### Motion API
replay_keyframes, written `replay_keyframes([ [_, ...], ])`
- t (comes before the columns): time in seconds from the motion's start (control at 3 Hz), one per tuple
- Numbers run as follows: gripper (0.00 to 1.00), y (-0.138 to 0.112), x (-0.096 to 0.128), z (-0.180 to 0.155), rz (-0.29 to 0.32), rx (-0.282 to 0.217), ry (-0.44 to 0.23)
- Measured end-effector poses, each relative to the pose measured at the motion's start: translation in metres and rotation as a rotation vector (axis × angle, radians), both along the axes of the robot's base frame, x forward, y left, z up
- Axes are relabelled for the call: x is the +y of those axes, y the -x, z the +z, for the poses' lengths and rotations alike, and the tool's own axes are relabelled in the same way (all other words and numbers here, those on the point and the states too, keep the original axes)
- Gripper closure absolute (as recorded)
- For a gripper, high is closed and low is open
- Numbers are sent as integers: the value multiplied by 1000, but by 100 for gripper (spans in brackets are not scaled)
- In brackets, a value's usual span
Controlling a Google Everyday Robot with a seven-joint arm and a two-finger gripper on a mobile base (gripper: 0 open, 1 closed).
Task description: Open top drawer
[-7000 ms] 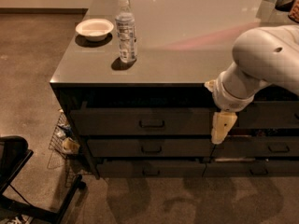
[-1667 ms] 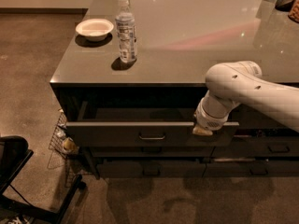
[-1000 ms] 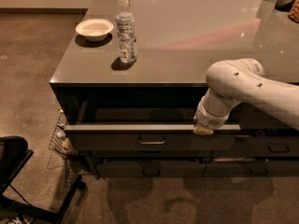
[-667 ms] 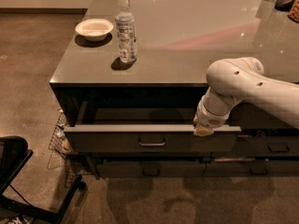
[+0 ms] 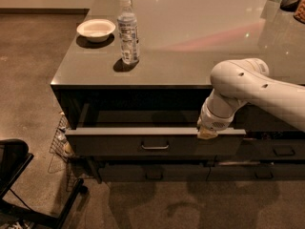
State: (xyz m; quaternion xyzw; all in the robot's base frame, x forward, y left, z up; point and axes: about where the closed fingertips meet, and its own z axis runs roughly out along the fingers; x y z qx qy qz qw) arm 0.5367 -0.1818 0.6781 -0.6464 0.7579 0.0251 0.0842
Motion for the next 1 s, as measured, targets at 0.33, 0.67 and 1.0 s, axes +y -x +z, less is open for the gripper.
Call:
replay_keyframes([
  [0.33,36,0,0,0,0,0,0],
  [0.67,11,0,0,2,0,0,0],
  [1.0,0,0,0,2,0,0,0],
])
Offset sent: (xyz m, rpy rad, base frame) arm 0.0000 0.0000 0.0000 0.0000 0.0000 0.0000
